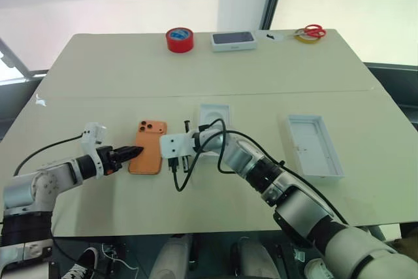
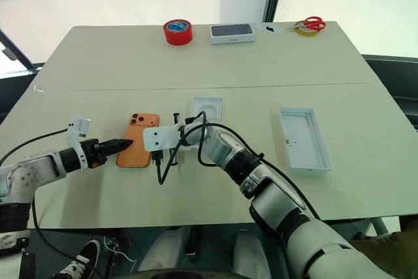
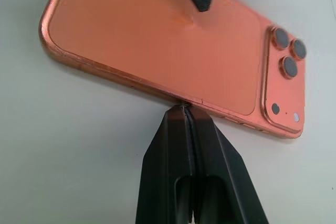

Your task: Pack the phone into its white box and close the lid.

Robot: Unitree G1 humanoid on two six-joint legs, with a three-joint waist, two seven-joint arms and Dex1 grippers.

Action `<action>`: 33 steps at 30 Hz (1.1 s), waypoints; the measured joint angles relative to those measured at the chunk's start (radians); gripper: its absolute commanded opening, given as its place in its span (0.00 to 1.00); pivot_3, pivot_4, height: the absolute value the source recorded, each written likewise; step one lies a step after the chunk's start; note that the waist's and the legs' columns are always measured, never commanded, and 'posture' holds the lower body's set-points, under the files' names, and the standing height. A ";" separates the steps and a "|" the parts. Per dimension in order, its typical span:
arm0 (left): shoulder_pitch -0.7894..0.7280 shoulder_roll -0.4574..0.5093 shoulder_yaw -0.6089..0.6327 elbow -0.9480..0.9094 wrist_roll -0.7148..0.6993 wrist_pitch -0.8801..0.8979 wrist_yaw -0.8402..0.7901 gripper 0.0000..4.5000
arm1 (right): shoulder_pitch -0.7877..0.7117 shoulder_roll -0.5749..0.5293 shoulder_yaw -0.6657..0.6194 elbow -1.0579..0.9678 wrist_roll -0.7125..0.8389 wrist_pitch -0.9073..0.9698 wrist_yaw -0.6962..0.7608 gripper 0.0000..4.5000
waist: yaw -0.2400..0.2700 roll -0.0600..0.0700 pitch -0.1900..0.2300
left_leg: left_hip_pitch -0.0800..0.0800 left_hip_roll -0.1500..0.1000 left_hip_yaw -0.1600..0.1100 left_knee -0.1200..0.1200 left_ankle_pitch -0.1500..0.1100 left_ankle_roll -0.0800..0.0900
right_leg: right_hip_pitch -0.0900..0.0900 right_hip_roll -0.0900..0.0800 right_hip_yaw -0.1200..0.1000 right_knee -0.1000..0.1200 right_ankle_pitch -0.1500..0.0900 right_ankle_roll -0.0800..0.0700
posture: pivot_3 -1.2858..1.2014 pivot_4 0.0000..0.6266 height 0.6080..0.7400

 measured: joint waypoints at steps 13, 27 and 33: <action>-0.057 -0.068 0.001 0.113 0.004 0.010 -0.057 0.23 | 0.001 -0.003 0.000 0.000 -0.003 -0.003 -0.004 0.00 | 0.000 0.000 0.000 | 0.000 0.000 0.000 0.000 0.000 0.000 | 0.000 0.000 0.000 0.000 0.000 0.000 | 0.52 0.24 0.99; -0.066 -0.095 0.126 0.174 -0.128 0.186 -0.031 0.02 | 0.008 -0.005 -0.081 -0.029 0.068 0.034 0.003 0.00 | -0.010 -0.001 -0.001 | 0.002 0.000 -0.001 0.000 0.000 0.000 | 0.001 0.000 0.000 0.000 0.000 0.000 | 0.52 0.24 0.99; -0.078 -0.136 0.187 0.184 -0.160 0.210 0.027 0.02 | 0.012 -0.014 -0.162 -0.073 0.161 0.089 0.038 0.00 | -0.008 -0.001 0.000 | 0.002 0.000 -0.001 -0.001 0.000 0.000 | 0.001 0.000 0.000 0.000 0.000 0.000 | 0.52 0.24 0.99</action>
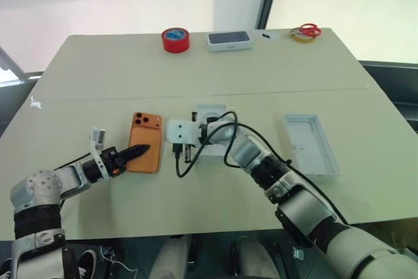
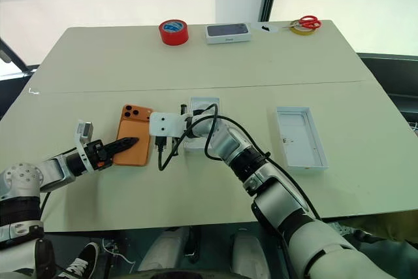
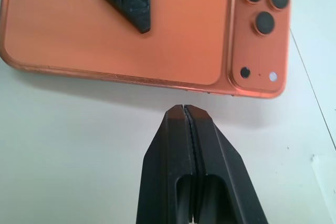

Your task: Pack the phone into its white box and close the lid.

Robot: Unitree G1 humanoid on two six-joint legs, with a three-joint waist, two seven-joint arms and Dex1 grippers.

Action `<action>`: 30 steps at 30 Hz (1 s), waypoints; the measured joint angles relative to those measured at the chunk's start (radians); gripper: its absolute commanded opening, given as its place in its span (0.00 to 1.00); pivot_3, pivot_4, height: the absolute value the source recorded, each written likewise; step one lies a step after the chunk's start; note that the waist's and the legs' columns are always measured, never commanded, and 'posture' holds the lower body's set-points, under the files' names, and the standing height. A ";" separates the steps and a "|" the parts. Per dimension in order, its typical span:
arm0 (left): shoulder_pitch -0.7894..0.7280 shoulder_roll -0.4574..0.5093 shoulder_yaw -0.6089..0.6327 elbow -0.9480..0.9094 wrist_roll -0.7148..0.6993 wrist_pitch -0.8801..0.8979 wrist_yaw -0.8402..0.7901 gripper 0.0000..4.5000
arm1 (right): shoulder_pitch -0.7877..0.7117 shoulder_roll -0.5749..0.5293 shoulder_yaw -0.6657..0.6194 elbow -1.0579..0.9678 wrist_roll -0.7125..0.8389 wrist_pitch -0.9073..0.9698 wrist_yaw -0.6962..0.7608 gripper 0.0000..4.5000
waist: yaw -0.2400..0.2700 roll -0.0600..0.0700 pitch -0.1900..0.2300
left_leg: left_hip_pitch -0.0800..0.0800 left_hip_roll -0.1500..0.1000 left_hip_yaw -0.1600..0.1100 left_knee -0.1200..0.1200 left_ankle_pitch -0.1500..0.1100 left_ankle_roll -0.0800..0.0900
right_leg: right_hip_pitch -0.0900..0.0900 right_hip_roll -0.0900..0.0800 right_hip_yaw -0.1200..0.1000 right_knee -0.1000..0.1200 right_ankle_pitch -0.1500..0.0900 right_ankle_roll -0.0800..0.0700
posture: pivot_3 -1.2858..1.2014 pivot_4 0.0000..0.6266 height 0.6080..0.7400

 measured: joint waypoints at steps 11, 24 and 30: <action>0.024 -0.123 0.111 -0.090 -0.073 0.014 0.139 0.00 | 0.262 -0.363 -0.074 -0.369 0.207 0.060 0.308 0.48 | 0.006 -0.002 0.001 | -0.003 -0.002 0.001 0.002 -0.002 0.004 | 0.000 -0.003 0.000 -0.003 0.000 0.000 | 0.52 0.24 0.99; 0.018 -0.155 0.070 -0.127 -0.086 0.005 0.174 0.00 | 0.325 -0.412 -0.069 -0.413 0.169 -0.004 0.244 0.48 | 0.007 -0.003 0.001 | -0.003 0.000 0.001 0.003 -0.002 0.004 | 0.000 -0.002 0.000 -0.004 0.000 0.000 | 0.52 0.24 0.99; 0.009 -0.155 0.062 -0.128 -0.092 0.010 0.194 0.00 | 0.328 -0.412 -0.060 -0.397 0.156 0.007 0.236 0.37 | 0.009 -0.004 0.002 | -0.003 0.000 0.001 0.003 -0.002 0.004 | 0.000 -0.002 0.000 -0.004 0.000 0.000 | 0.52 0.24 0.99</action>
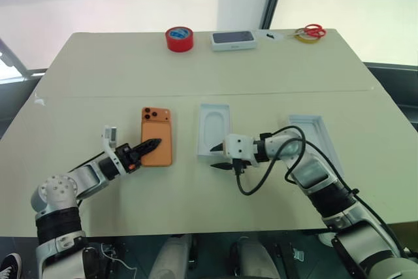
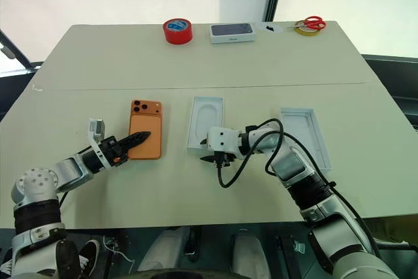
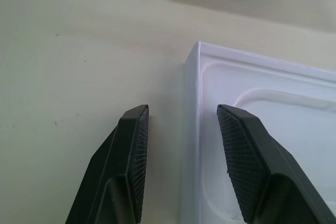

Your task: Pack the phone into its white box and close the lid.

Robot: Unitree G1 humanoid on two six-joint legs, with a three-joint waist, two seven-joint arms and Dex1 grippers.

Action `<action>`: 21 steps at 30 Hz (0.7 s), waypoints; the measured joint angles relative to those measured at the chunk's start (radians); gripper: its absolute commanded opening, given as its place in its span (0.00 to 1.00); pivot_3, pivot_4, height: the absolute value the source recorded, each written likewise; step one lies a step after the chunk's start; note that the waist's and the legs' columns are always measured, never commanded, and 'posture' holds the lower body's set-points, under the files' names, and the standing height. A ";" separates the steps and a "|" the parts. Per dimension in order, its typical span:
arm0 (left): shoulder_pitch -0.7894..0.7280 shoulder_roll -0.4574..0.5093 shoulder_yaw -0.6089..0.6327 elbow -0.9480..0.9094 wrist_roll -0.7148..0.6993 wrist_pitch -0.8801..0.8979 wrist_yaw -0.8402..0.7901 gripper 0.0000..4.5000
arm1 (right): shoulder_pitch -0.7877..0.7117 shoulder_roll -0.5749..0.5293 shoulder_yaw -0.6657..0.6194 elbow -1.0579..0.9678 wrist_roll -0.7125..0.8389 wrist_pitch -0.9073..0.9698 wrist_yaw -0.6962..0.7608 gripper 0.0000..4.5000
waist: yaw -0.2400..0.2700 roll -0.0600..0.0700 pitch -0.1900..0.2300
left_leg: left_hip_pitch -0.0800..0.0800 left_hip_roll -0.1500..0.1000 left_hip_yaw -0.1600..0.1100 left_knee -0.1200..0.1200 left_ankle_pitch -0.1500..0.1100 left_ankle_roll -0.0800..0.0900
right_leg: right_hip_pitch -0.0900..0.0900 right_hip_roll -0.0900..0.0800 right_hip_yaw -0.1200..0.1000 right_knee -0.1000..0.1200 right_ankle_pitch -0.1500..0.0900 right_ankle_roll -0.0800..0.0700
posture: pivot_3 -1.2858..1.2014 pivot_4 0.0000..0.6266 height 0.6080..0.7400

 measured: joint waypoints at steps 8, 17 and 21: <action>-0.016 -0.026 0.000 -0.025 -0.022 0.004 0.051 0.00 | 0.014 0.003 -0.011 -0.039 0.025 0.059 -0.004 0.01 | 0.001 -0.001 0.000 | 0.000 0.000 0.000 0.000 0.000 0.000 | 0.000 0.000 0.000 0.000 0.000 0.000 | 0.52 0.24 0.99; -0.092 -0.101 0.012 -0.076 -0.147 0.026 0.184 0.00 | 0.023 0.091 0.054 -0.096 0.000 0.128 -0.067 0.16 | -0.001 -0.004 0.002 | 0.000 0.000 0.000 0.000 0.000 0.000 | 0.000 0.001 0.000 0.001 0.000 0.000 | 0.52 0.24 0.99; -0.105 -0.136 0.006 -0.112 -0.197 0.030 0.252 0.00 | 0.009 0.121 0.058 -0.096 0.007 0.178 -0.080 0.59 | 0.001 -0.005 0.003 | 0.000 0.000 0.000 0.002 0.000 0.000 | 0.001 0.001 0.000 0.001 0.000 0.000 | 0.52 0.24 0.99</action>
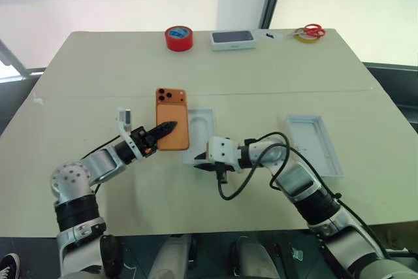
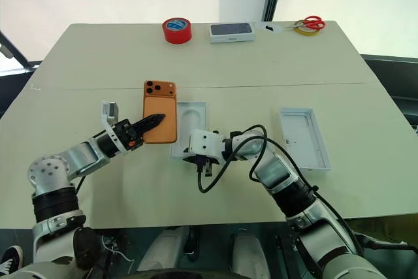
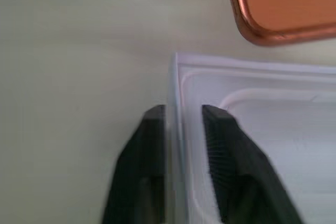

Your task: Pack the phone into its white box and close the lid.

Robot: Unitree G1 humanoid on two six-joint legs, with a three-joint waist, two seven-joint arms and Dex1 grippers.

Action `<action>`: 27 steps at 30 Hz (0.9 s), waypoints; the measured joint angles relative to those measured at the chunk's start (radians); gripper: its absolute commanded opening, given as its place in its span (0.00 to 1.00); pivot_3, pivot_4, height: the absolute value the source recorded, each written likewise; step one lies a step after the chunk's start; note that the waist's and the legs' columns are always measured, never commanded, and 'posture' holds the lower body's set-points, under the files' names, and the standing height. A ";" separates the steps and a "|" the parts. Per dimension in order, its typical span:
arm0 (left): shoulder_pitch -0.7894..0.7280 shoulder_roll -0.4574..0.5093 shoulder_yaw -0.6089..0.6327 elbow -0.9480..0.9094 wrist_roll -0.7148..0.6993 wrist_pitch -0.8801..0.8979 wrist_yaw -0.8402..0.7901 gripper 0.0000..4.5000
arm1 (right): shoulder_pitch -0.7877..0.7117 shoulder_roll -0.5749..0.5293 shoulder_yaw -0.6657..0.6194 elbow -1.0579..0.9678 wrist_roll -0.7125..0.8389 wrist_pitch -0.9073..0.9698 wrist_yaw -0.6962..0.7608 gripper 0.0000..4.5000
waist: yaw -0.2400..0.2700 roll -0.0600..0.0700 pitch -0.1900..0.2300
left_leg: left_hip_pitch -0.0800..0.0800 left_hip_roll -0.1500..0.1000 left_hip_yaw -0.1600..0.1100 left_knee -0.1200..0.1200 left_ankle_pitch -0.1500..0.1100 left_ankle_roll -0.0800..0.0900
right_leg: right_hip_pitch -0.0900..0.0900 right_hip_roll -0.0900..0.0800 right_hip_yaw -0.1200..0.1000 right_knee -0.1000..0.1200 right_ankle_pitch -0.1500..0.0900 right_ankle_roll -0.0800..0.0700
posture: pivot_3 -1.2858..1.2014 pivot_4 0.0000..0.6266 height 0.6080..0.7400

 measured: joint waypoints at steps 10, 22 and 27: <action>0.017 -0.036 -0.031 -0.007 -0.011 -0.029 0.050 0.00 | 0.011 -0.159 -0.147 -0.070 0.171 0.012 0.118 0.98 | 0.008 -0.002 0.001 | 0.000 0.000 0.000 0.001 0.000 0.000 | 0.001 0.000 -0.001 -0.001 0.000 0.000 | 0.52 0.24 0.99; 0.038 -0.043 -0.128 0.018 0.011 -0.049 0.051 0.50 | -0.039 -0.203 -0.193 0.135 0.145 -0.166 0.081 1.00 | 0.019 -0.003 0.002 | -0.001 0.000 0.000 0.004 -0.001 0.001 | 0.002 0.000 -0.001 -0.001 0.000 0.000 | 0.52 0.24 0.99; 0.017 -0.021 -0.158 0.020 0.016 -0.055 0.009 0.95 | -0.039 -0.196 -0.192 0.135 0.142 -0.169 0.072 1.00 | 0.023 -0.003 0.002 | -0.001 0.000 -0.001 0.007 -0.002 0.003 | 0.004 0.000 -0.002 -0.001 0.000 0.000 | 0.52 0.24 0.99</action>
